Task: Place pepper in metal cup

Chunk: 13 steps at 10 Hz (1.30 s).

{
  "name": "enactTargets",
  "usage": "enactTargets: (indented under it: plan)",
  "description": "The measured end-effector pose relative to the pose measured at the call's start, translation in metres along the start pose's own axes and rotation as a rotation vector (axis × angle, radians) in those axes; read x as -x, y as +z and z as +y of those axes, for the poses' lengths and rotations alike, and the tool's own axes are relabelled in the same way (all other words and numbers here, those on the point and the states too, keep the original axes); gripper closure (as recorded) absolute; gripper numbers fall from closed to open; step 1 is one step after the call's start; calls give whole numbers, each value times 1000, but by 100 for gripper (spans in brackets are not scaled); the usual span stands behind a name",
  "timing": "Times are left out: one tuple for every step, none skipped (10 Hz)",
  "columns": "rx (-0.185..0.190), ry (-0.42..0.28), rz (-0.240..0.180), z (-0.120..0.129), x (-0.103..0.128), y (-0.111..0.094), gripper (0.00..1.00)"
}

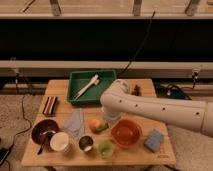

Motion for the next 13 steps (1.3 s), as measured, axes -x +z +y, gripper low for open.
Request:
enactTargets:
  plan:
    - [-1,0,1,1,1,-1,100]
    - [-1,-2,0,1,2,-1,100]
    - [-1,-2,0,1,2,-1,100]
    - [-1,0,0,1,1,-1,100]
    - [-1,0,0,1,1,-1,100]
    - [-1,-3,0,0,2,-1,100]
    - [-1,-5,0,0,3,0,100]
    - [-12,-26,3,0,9,-3,100]
    - [-27,-62,5,0,26,-7,100]
    - [-37,-84,8,1,41,-10,100]
    - [-47,-111,5,0,60,-12,100]
    - [-56,-155,6,-3,81,-16,100]
    - [-63,-199,5,-8,99,-17,100]
